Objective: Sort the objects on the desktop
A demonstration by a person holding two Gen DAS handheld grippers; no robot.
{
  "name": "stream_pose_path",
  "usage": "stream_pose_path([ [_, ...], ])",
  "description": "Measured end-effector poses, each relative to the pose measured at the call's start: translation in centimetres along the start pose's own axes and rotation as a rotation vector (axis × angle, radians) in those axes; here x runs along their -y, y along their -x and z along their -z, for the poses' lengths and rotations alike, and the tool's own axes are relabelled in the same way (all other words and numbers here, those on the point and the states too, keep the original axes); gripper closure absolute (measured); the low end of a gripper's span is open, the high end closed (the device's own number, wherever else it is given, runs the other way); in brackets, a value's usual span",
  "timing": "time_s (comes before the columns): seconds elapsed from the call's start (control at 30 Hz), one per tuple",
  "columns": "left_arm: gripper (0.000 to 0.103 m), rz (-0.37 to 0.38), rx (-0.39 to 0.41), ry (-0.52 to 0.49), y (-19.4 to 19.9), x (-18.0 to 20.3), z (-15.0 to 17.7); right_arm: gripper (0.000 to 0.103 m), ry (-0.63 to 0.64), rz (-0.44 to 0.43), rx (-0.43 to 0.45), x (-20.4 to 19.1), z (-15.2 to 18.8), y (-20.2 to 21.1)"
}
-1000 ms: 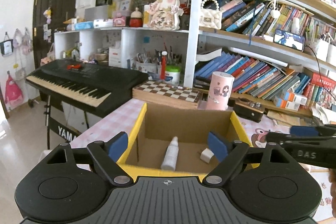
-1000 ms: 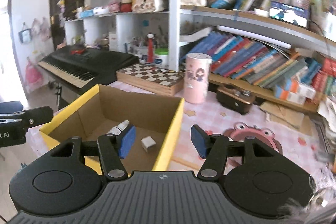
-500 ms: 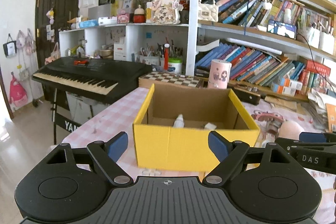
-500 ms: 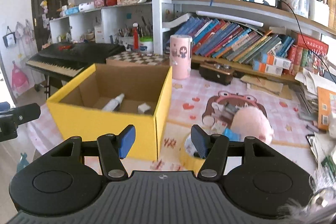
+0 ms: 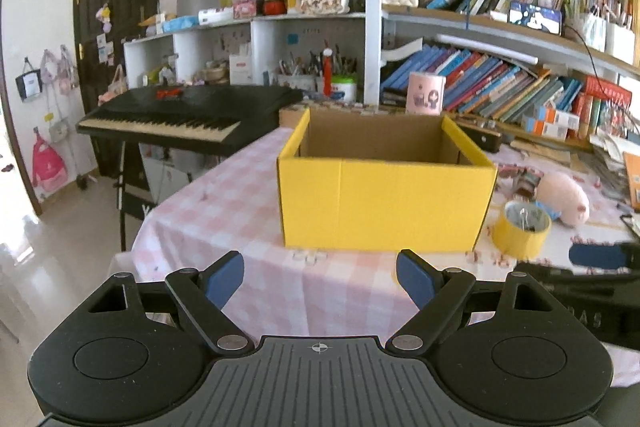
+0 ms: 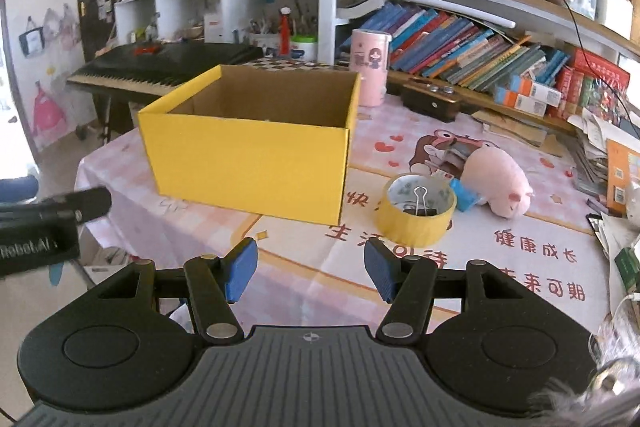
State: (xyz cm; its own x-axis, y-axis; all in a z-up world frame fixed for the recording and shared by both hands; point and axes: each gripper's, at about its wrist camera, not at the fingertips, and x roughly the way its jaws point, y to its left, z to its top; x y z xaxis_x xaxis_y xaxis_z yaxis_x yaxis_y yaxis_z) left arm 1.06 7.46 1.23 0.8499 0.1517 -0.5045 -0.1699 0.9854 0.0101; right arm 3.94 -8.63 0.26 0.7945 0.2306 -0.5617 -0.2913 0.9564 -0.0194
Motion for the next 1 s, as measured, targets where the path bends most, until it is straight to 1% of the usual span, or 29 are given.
stream_pose_path([
  [0.1,0.017,0.006,-0.021,0.006,0.3,-0.2,0.6,0.045,0.008,0.001,-0.005,-0.3,0.4,0.5],
  [0.3,0.017,0.018,-0.033,0.002,1.0,0.0,1.3,0.042,0.021,0.022,-0.013,-0.3,1.4,1.3],
  [0.8,0.016,0.078,-0.053,-0.055,2.5,1.5,2.7,0.038,-0.052,0.072,-0.063,0.9,4.0,2.7],
  [1.0,0.013,0.106,-0.067,-0.077,2.6,2.1,3.1,0.036,-0.083,0.095,-0.085,1.5,5.0,3.1],
])
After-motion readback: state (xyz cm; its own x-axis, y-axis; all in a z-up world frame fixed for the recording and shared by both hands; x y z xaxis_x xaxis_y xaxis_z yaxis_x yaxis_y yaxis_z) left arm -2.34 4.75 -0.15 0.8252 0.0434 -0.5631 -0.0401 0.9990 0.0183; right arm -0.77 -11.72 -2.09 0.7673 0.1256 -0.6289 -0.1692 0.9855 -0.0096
